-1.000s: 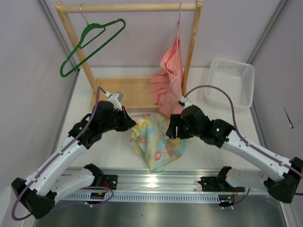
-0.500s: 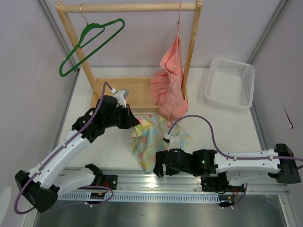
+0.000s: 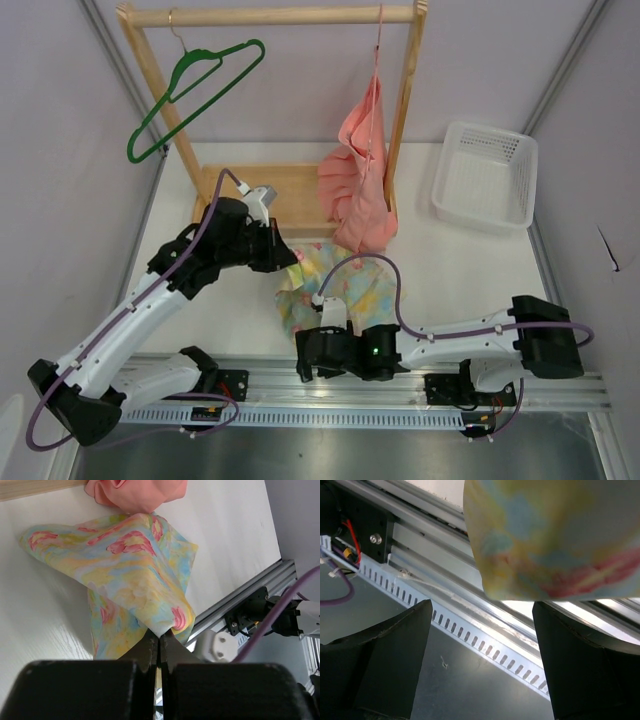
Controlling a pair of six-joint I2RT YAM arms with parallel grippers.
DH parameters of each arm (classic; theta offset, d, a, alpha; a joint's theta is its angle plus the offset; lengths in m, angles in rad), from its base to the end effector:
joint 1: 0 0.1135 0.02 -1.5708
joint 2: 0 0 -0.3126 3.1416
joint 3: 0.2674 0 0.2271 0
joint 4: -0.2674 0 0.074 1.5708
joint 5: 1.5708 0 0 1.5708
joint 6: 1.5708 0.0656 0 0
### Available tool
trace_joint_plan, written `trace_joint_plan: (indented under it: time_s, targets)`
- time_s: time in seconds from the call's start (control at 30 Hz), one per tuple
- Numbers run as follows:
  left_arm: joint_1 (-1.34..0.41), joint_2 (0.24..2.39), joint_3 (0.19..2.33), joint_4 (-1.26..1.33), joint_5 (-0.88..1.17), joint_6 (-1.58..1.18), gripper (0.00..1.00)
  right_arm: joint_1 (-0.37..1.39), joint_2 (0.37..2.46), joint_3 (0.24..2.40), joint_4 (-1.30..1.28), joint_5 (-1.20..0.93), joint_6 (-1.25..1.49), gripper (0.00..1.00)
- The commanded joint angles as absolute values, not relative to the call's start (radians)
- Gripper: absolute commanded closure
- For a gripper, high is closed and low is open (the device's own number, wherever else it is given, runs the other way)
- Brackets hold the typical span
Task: Place the skirt on the hanger
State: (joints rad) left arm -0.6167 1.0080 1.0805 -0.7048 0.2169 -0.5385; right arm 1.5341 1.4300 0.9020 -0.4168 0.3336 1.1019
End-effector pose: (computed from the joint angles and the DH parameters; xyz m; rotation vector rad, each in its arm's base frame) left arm 0.1376 -0.1149 0.3720 0.2192 2.3192 -0.8561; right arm 0.0316 0.2743 0.2543 -0.4163 2.5528 0.7005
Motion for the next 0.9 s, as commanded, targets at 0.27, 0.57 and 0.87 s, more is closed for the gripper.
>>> trace_joint_plan:
  time_s: [0.27, 0.57, 0.87]
  targets:
    - [-0.638, 0.997, 1.152, -0.724, 0.236, -0.519, 1.00, 1.473, 1.606, 0.994, -0.377, 0.406, 1.117, 0.13]
    - [-0.638, 0.994, 1.203, -0.778, 0.184, -0.488, 1.00, 1.393, 1.527, 0.937, -0.463, 0.480, 1.100, 0.84]
    - [-0.595, 1.052, 1.334, -0.864, 0.125, -0.417, 1.00, 1.030, 1.112, 0.964, -0.587, 0.360, 0.829, 1.00]
